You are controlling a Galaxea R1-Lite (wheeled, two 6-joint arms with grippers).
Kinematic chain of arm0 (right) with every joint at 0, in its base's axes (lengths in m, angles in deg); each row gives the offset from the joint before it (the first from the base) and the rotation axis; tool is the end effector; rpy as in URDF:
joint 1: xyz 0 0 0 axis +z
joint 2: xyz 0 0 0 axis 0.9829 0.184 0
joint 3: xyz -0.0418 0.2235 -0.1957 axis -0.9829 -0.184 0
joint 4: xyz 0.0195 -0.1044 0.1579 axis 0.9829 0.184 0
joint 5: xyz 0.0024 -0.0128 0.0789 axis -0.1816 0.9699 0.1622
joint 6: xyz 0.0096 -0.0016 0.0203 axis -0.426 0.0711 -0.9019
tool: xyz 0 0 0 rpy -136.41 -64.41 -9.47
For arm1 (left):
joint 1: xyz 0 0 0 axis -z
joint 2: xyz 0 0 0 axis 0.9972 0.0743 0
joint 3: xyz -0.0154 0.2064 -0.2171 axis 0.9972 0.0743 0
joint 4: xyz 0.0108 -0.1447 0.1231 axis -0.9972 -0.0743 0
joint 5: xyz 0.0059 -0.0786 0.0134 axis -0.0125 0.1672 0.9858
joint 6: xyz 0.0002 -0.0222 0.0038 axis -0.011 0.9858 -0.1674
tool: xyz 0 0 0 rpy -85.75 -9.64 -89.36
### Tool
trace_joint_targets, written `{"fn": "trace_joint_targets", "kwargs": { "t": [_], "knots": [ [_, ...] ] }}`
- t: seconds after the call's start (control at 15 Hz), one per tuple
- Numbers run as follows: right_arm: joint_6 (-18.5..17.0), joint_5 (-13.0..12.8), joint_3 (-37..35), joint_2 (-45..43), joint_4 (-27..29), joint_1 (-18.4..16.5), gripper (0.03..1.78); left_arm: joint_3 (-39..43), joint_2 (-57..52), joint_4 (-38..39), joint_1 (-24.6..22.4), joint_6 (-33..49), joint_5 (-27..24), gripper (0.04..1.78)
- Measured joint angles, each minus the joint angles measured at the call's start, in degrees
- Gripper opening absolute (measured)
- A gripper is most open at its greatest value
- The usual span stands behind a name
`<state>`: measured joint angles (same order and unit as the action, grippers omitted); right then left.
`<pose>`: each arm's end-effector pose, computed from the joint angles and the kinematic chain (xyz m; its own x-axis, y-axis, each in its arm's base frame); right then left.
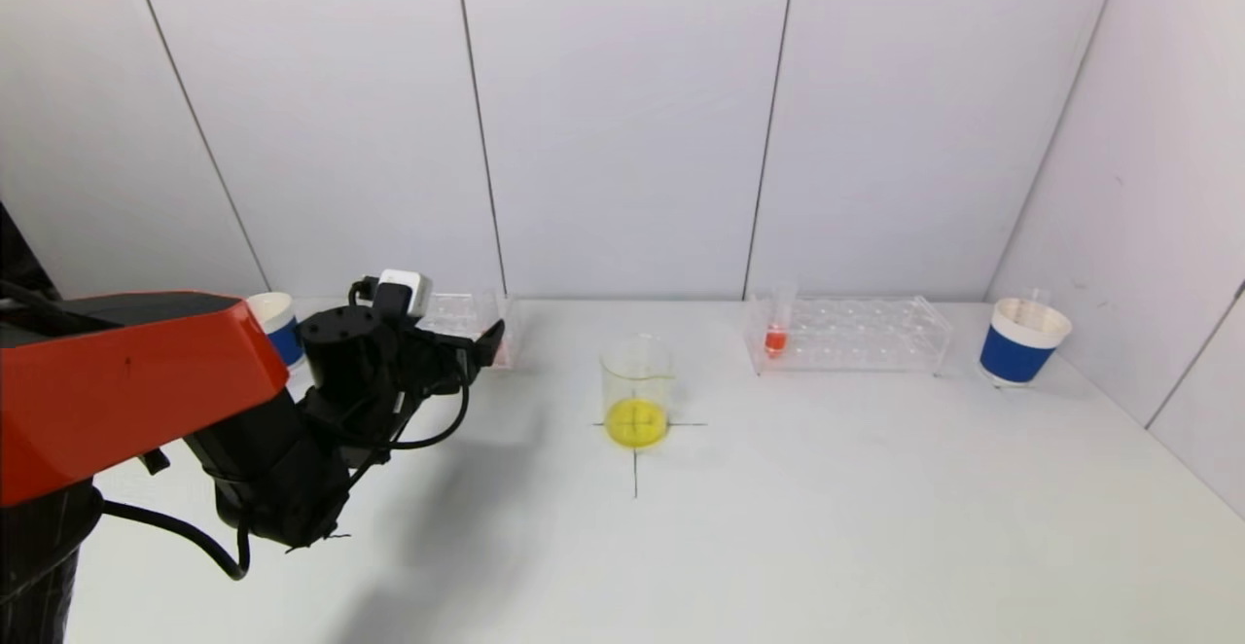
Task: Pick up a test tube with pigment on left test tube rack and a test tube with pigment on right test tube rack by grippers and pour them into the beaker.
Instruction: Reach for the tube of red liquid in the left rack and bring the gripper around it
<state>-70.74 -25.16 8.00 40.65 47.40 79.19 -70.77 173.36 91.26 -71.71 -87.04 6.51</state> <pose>-0.0229 -0.0004 0.0763 0.9996 -0.0251 0.0108 0.0246 0.9989 0.0399 0.3606 -0.0889 0.0682 0.9809 -0.1923 -0.0292 0.1927 0.9812 0.0134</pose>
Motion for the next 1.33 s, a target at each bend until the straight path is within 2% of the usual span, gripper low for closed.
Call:
{"fn": "trace_joint_targets", "kwargs": {
  "t": [0.8,1.33],
  "knots": [
    [0.0,0.02,0.0,0.0,0.02,0.0,1.76,-7.63,4.79,-0.3,0.13,-0.46,1.9,1.76],
    [0.0,0.02,0.0,0.0,0.02,0.0,1.76,-9.7,6.03,-0.35,0.13,-0.46,3.23,1.76]
  ]
}}
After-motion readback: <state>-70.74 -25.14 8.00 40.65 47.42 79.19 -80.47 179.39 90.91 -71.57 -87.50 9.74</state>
